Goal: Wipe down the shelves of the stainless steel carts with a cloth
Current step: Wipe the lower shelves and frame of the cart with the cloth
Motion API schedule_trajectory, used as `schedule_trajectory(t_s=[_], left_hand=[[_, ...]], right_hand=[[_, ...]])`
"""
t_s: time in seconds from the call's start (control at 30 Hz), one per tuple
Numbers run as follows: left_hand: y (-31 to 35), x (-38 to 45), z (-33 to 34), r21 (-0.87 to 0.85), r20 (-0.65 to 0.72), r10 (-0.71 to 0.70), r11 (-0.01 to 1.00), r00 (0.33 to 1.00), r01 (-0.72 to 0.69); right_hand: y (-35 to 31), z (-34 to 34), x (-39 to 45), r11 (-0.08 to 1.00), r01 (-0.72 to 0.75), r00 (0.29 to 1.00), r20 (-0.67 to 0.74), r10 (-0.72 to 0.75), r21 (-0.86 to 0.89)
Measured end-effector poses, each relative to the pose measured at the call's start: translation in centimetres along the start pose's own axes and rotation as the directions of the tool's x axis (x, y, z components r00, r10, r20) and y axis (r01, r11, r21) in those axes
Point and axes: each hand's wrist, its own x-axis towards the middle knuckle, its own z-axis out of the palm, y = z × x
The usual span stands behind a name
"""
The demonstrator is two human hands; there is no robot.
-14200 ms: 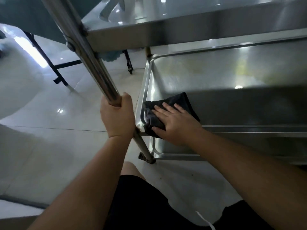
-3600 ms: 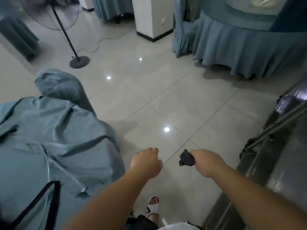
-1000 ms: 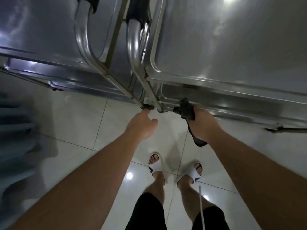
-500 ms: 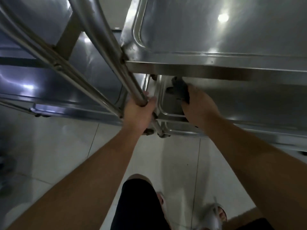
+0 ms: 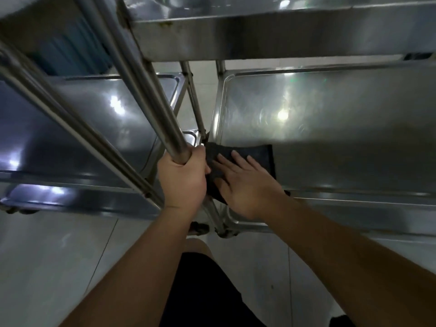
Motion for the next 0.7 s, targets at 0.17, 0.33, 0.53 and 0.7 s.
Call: schedule_trajectory(t_s=[0.17, 0.33, 0.53, 0.7], left_hand=[[0.1, 0.0, 0.2, 0.013, -0.029, 0.013, 1.0, 1.0, -0.012], [-0.4, -0.1, 0.5, -0.028, -0.042, 0.041, 0.999, 0.998, -0.042], [-0.3, 0.1, 1.0, -0.075, -0.088, 0.042, 0.996, 0.995, -0.049], [-0.4, 0.1, 0.8, -0.108, -0.067, 0.06, 0.992, 0.996, -0.067]], right_hand=[[7.9, -2.1, -4.5, 0.963, -0.261, 0.963, -0.086, 0.255, -0.061], [17.2, -5.8, -3.5, 0.818, -0.575, 0.807, -0.18, 0.563, -0.019], [12.3, -6.0, 6.2, 0.907, -0.416, 0.889, -0.238, 0.391, -0.063], [6.6, -2.9, 3.4, 0.988, 0.118, 0.993, -0.006, -0.119, -0.103]])
